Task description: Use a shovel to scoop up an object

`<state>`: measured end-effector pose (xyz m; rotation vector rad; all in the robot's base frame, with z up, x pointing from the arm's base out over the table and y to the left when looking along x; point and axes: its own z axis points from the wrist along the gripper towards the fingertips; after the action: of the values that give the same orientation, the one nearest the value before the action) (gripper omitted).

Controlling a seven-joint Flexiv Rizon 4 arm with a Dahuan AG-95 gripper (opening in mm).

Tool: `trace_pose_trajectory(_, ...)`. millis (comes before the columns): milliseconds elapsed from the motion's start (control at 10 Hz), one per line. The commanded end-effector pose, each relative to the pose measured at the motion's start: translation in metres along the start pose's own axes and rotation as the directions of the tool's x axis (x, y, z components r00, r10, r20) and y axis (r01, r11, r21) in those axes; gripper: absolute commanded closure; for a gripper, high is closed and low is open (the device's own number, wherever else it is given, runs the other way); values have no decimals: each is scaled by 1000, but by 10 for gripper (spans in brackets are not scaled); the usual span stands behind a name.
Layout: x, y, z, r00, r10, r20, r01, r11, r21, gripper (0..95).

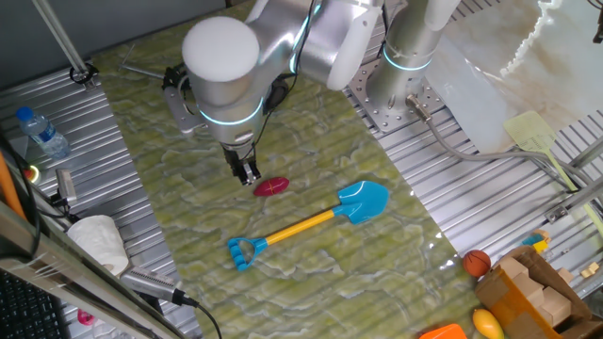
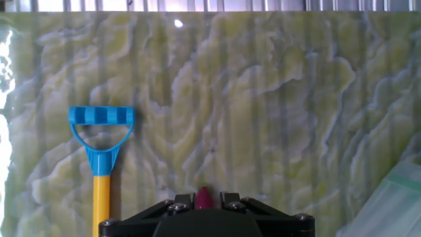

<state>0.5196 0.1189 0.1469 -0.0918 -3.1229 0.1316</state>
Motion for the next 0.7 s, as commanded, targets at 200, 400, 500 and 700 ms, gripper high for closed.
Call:
trace_pose_trajectory(200, 1, -1, 0, 998, 13, 56, -9, 997, -81, 760)
trace_pose_trajectory(400, 1, -1, 0, 995, -58, 80, 65, 994, -89, 760)
trace_pose_trajectory(500, 1, -1, 0, 993, -77, 85, 84, 993, -83, 760)
trace_pose_trajectory(700, 1, -1, 0, 978, -189, 91, 197, 978, -76, 760)
